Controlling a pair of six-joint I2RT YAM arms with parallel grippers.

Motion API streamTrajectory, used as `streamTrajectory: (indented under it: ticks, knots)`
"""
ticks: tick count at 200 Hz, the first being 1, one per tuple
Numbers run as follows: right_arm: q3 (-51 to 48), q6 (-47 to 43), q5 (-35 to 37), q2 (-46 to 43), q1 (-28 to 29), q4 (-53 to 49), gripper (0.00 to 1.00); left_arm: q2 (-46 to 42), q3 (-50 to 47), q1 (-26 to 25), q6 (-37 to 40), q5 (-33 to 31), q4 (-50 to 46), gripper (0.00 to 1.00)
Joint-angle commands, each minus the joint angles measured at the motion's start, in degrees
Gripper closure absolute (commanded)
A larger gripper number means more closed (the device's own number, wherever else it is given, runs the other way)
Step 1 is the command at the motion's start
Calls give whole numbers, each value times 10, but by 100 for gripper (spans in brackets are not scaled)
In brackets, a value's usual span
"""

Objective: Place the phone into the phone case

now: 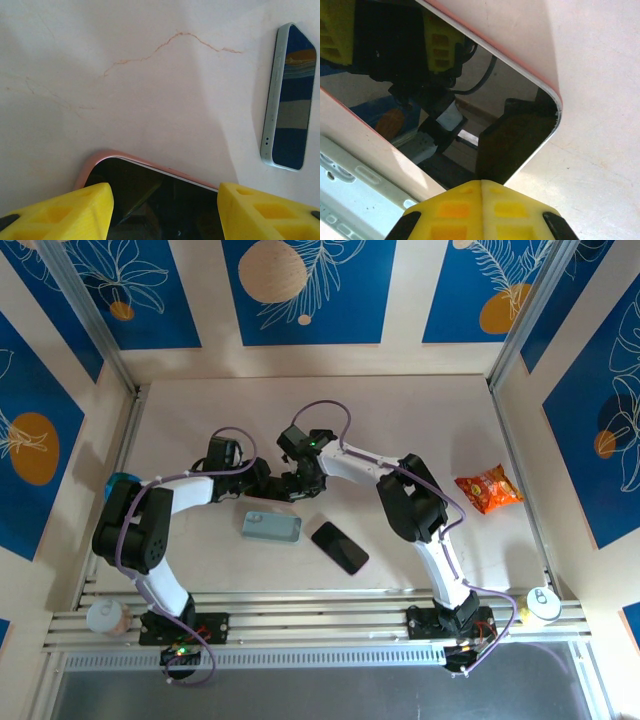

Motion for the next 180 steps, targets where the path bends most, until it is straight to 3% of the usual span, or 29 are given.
streamTrajectory:
  ticks: [1,103,180]
  knots:
    - [-69,-9,-57,130,57,-25,100,12,-20,4,3,-8,-39,41]
    - [-67,-12,-82,177,65,-36,100,17,-36,4,-1,-3,-27,41]
    - [-55,20,-118,-25,-12,5,100,-8,18,4,12,4,-60,41]
